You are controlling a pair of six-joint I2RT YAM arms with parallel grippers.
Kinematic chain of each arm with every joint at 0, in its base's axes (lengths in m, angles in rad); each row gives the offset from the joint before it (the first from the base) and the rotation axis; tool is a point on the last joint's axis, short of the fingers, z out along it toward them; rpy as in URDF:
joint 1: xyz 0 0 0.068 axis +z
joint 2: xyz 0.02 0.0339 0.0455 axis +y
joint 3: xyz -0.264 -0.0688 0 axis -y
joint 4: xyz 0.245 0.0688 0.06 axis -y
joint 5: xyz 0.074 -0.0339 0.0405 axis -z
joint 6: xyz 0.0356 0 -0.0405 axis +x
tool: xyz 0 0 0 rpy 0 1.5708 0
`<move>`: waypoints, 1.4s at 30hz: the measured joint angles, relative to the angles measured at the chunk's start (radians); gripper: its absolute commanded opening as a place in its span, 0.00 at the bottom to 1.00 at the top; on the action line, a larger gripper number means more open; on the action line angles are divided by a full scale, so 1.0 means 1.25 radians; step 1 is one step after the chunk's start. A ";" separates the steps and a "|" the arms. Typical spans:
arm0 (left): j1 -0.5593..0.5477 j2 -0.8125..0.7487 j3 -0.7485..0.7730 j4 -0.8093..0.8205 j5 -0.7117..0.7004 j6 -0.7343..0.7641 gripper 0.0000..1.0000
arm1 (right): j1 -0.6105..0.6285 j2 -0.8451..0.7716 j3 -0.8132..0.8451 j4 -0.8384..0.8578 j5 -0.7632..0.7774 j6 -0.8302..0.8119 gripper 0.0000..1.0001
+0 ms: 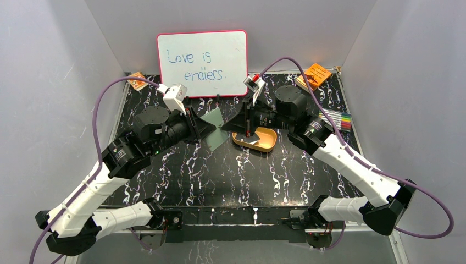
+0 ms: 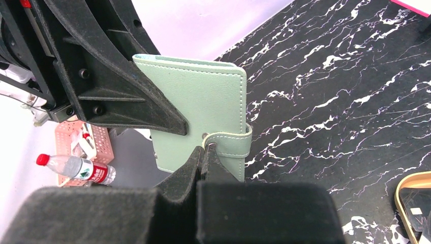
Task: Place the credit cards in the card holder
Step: Close the card holder.
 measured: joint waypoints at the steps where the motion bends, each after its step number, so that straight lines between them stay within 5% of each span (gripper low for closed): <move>1: 0.000 0.000 0.000 0.000 0.001 0.001 0.00 | 0.000 0.000 0.000 0.000 -0.002 0.000 0.00; 42: 0.005 0.005 0.000 -0.007 0.008 0.010 0.00 | -0.004 0.019 0.000 0.013 -0.019 0.015 0.00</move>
